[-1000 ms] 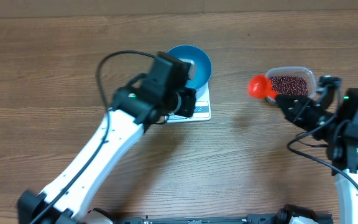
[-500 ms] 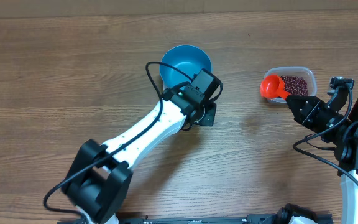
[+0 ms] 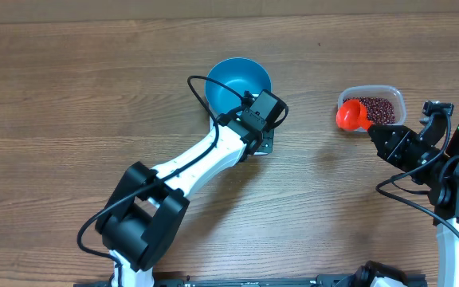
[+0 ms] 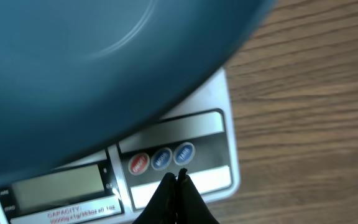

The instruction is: Scoop item into bowl and weigh 150g on scale

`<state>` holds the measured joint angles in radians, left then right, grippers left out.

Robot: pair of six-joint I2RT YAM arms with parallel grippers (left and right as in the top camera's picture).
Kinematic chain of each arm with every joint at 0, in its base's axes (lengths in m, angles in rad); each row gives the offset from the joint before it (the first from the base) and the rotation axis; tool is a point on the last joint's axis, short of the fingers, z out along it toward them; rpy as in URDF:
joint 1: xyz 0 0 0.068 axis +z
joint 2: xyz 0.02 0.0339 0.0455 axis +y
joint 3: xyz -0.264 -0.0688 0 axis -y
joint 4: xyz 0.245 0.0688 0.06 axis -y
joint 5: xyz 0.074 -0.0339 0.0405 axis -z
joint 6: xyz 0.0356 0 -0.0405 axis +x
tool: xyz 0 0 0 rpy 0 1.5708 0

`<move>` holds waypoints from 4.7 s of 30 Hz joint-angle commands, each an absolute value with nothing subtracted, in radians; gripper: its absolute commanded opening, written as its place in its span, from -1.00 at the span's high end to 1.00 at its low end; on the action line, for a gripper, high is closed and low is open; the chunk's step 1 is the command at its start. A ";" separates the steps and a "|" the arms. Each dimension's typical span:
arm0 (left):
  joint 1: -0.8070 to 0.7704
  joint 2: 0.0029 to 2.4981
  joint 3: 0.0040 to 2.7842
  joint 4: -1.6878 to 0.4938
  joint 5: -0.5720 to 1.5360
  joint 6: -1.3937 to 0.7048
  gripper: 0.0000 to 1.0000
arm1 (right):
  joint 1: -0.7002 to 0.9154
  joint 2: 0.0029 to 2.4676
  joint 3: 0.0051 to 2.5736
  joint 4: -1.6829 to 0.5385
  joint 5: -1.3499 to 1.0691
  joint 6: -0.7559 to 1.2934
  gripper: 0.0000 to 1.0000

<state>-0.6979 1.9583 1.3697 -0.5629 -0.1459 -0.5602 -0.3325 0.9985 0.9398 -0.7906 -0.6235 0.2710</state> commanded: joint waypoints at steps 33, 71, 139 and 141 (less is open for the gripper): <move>-0.687 2.024 1.361 -0.524 -0.260 -0.637 0.92 | -0.336 0.989 0.964 -0.815 -0.592 0.257 0.93; -0.688 2.040 1.361 -0.551 -0.235 -0.689 0.91 | -0.336 0.989 0.964 -0.825 -0.592 0.257 0.93; -0.717 1.543 1.371 -0.642 -0.073 -0.435 0.92 | -0.336 0.989 0.965 -0.820 -0.577 0.257 0.93; -0.696 1.483 1.371 -0.660 -0.056 -0.414 0.92 | -0.336 0.989 0.966 -0.818 -0.577 0.257 0.93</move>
<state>-0.7219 1.5604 1.3628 -0.6430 -0.1047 -0.4877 -0.3325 0.9985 0.9398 -0.8295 -0.5835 0.2646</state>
